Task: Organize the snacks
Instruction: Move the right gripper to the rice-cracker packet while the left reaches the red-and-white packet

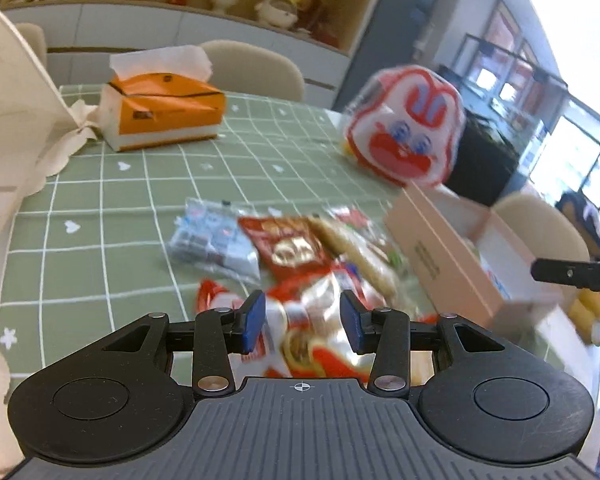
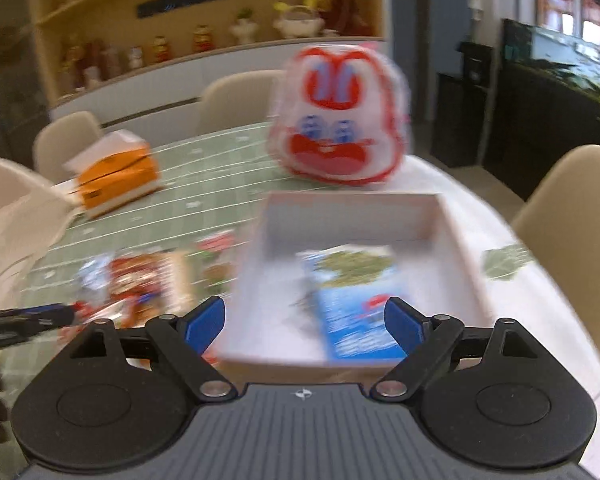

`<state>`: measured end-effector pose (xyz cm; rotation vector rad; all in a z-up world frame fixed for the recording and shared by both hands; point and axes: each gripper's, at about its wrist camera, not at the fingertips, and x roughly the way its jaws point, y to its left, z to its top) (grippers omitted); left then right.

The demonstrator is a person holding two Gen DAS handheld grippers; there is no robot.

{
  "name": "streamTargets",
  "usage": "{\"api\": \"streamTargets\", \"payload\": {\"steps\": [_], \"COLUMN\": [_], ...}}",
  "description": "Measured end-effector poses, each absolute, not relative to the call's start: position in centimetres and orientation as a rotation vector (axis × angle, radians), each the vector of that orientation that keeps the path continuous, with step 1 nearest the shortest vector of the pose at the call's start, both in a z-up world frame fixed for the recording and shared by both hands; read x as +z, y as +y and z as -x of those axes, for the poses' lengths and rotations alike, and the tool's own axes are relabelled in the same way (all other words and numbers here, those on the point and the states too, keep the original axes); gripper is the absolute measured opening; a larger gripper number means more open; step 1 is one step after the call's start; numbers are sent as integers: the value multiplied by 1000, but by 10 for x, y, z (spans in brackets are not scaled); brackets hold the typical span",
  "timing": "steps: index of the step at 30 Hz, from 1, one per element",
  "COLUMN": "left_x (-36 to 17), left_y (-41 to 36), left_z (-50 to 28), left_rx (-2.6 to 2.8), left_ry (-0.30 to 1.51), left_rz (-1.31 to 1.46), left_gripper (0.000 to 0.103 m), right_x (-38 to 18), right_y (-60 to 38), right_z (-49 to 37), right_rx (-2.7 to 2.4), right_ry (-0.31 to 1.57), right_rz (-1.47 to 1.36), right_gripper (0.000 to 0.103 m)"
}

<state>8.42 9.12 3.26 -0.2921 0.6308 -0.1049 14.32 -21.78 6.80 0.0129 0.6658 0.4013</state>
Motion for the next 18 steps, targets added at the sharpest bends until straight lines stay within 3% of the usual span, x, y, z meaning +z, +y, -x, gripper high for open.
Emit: {"api": "streamTargets", "payload": {"steps": [12,18], "left_x": [21,14], "left_y": [113,122], "left_z": [-108,-88], "left_rx": [-142,-187], "left_ry": [655,697], "left_rz": [320,309], "left_gripper": [46,46], "right_x": [16,10], "right_y": [-97,-101], "right_z": [-86,-96], "right_rx": [614,608], "right_ry": [686,731], "right_rz": [258,186], "right_gripper": [88,89]}}
